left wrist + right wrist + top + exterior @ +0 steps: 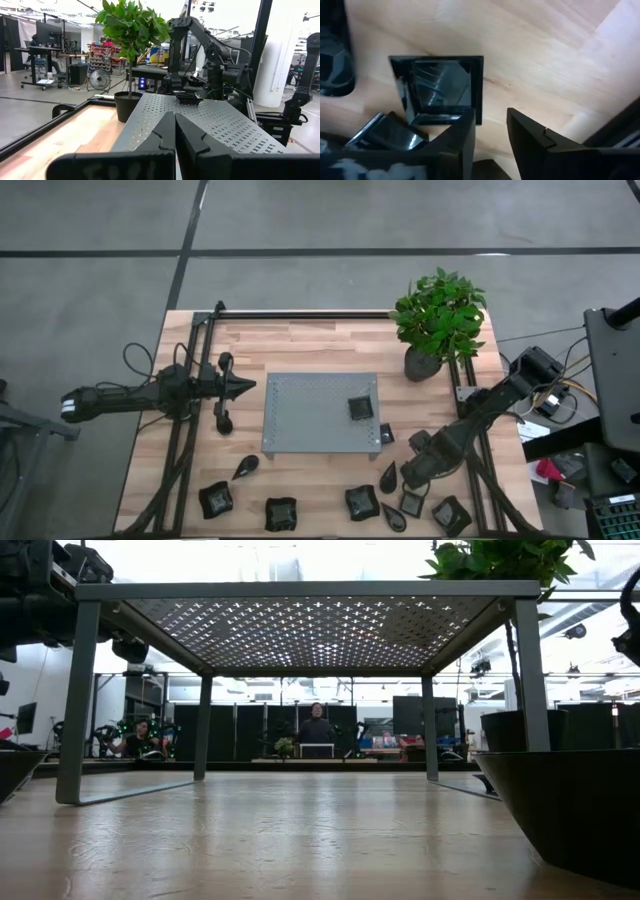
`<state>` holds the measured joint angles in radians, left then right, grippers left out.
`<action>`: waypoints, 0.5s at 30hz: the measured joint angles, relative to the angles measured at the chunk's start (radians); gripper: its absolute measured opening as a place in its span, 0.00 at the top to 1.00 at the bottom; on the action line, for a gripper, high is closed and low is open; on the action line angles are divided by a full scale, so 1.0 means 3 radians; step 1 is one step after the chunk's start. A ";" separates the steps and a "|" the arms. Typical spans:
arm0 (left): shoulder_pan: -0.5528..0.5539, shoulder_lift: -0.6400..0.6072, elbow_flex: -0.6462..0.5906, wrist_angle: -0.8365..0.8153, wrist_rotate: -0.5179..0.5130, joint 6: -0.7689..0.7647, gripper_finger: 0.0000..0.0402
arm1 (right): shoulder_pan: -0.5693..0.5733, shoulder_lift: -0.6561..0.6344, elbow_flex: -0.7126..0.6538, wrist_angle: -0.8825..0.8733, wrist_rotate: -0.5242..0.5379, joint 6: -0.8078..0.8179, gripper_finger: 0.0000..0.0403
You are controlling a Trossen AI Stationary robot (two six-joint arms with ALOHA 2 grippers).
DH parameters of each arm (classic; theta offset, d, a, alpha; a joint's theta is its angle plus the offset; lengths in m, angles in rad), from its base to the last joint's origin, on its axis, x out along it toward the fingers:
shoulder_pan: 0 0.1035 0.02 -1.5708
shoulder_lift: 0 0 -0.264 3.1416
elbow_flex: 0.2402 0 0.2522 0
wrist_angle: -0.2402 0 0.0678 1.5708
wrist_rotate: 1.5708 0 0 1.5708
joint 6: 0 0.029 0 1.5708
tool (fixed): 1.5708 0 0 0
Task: Pick & Place Mini shaped plates
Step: Stack the black square plate on the black square plates on the shelf
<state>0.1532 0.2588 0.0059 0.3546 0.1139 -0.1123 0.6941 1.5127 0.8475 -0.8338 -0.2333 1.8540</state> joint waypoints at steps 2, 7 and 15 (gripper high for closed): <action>0.0000 0.0000 0.0000 0.0000 0.0001 0.0000 1.00 | 0.0000 0.0000 -0.0033 0.0080 -0.0001 0.0005 0.68; -0.0001 0.0000 0.0000 0.0000 0.0000 0.0000 1.00 | 0.0002 0.0004 -0.0046 0.0105 0.0149 -0.0006 0.62; -0.0001 0.0000 0.0000 0.0000 0.0001 0.0000 1.00 | 0.0006 0.0009 -0.0111 0.0111 0.0291 -0.0007 0.65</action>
<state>0.1529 0.2588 0.0059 0.3545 0.1141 -0.1123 0.6960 1.5153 0.8140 -0.8004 -0.1459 1.8519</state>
